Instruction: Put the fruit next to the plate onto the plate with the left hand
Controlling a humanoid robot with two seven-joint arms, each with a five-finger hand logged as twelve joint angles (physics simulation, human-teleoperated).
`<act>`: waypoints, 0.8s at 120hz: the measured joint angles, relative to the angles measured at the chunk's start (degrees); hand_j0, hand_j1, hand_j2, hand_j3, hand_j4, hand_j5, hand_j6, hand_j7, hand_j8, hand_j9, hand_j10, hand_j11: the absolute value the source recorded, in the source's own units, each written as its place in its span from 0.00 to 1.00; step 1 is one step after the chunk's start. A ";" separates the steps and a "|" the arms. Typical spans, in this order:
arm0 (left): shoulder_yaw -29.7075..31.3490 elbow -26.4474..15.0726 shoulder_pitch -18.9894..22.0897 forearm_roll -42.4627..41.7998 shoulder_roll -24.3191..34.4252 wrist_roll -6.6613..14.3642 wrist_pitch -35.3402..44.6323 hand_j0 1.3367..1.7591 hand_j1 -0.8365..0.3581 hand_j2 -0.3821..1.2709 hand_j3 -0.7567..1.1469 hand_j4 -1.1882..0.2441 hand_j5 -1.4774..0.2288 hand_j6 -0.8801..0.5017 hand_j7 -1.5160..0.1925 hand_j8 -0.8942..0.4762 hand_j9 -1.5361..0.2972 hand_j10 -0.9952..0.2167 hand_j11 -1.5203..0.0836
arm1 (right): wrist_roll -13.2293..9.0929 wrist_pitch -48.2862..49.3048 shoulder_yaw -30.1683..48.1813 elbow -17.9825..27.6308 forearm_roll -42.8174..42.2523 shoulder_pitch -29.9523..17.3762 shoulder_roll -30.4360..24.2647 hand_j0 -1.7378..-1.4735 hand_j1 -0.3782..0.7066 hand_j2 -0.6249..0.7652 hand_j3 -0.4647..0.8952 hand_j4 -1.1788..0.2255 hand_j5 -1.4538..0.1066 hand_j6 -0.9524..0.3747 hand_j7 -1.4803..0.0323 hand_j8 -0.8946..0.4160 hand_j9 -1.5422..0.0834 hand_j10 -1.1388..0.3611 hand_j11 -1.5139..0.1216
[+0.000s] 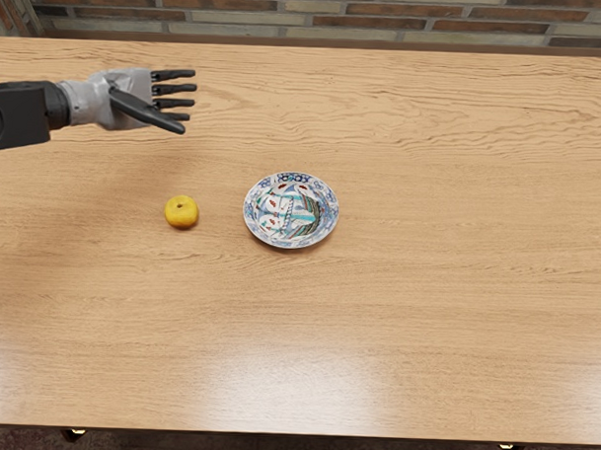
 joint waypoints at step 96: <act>24.23 -26.08 -11.26 33.37 4.00 0.09 36.38 0.76 0.94 0.24 0.40 0.79 0.83 0.60 0.85 0.62 0.80 0.78 0.91 | -0.03 -0.03 -0.01 -0.24 0.04 -1.39 0.00 0.30 0.04 0.45 0.34 0.83 0.92 0.71 0.97 0.67 0.94 0.75 0.91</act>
